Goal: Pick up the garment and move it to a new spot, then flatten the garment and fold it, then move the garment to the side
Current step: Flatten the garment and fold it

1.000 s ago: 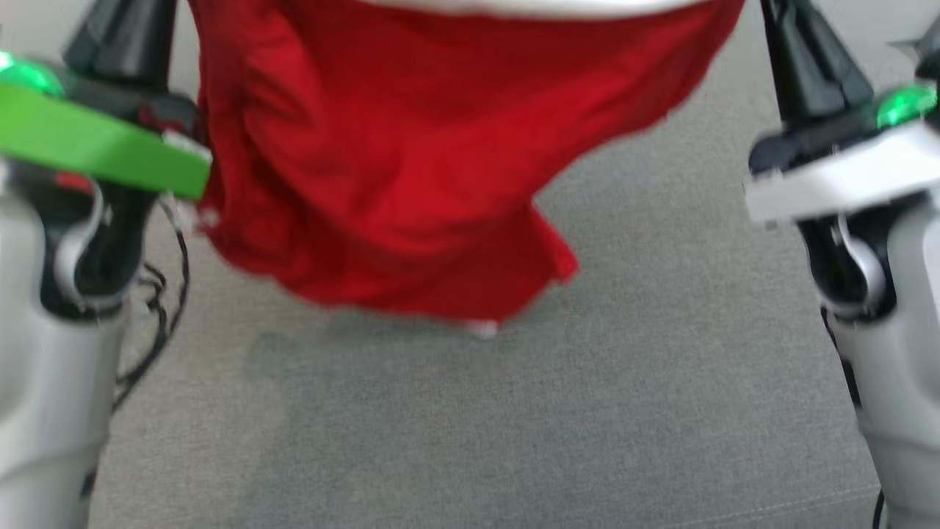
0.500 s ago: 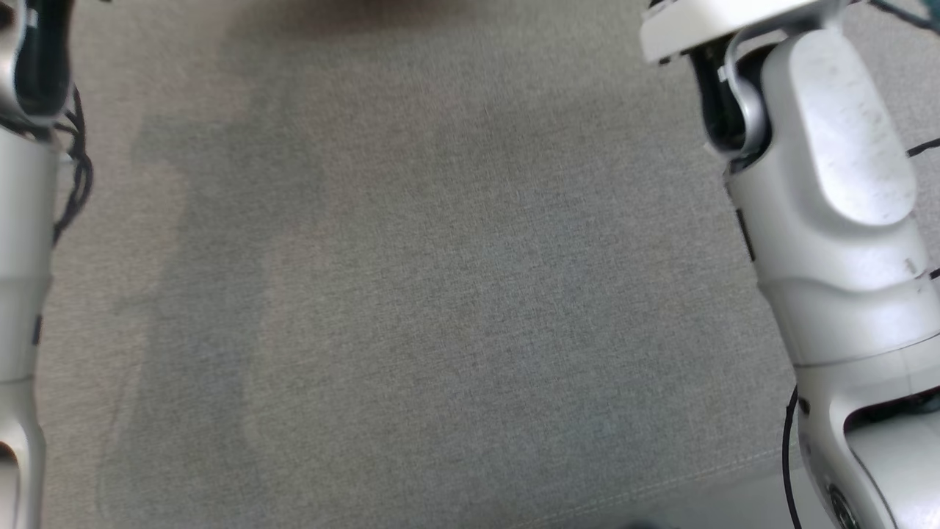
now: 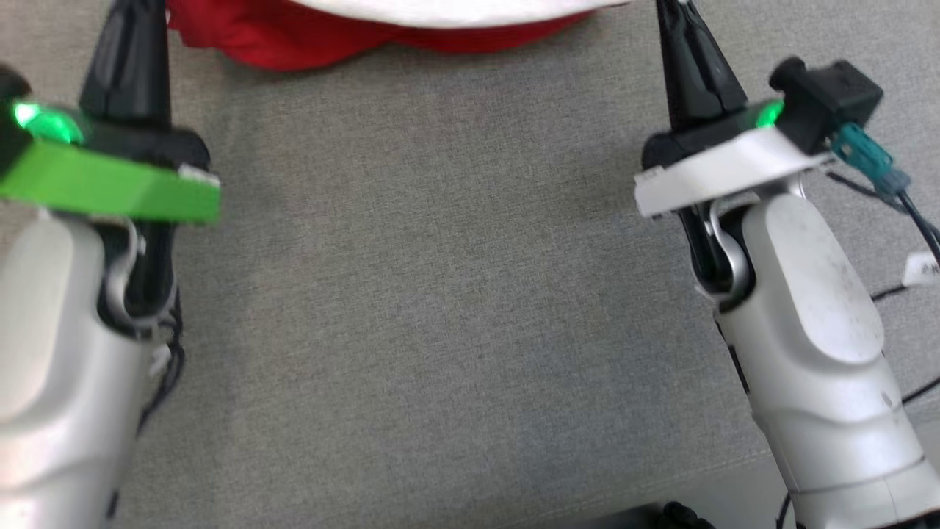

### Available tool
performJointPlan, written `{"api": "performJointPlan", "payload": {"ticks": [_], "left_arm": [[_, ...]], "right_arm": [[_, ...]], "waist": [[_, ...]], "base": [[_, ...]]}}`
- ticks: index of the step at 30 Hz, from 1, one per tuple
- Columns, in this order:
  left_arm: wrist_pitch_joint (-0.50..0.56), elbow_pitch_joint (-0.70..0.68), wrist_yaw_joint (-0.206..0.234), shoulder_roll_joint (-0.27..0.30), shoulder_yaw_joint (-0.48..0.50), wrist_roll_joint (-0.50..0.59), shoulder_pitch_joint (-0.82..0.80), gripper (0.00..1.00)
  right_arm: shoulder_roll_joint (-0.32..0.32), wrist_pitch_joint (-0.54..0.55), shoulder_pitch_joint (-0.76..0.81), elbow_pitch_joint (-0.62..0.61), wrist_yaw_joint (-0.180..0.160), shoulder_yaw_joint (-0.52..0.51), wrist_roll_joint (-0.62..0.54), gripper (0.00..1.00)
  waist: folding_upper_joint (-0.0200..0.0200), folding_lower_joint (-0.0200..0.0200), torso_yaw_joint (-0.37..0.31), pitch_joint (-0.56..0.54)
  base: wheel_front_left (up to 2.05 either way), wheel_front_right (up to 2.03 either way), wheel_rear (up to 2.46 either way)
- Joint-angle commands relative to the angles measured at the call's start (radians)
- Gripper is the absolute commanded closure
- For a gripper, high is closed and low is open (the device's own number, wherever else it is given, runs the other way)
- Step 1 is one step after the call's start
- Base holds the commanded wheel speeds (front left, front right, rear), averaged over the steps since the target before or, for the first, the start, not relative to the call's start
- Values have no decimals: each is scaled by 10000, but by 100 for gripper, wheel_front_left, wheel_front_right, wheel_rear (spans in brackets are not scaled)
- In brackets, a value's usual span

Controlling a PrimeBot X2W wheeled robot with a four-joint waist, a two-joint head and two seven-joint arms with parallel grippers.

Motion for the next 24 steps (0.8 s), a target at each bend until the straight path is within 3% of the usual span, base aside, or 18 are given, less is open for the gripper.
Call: {"api": "performJointPlan", "payload": {"ticks": [1,8,24], "left_arm": [[-14,-441,-40,-117,181,154,635,100],[-17,-2100,-41,-743,674,589,3152,100],[-19,-4008,-42,-2217,999,2002,7679,100]], "right_arm": [[-133,-46,471,-283,1,-118,-64,100],[-424,-45,2511,-1663,1,-460,85,100],[-856,215,6767,-3841,1,-919,101,100]], "waist": [[0,-1,384,-519],[0,-1,707,-1631],[0,-1,784,-4085]], "base": [[0,0,0],[0,0,0],[0,0,0]]}}
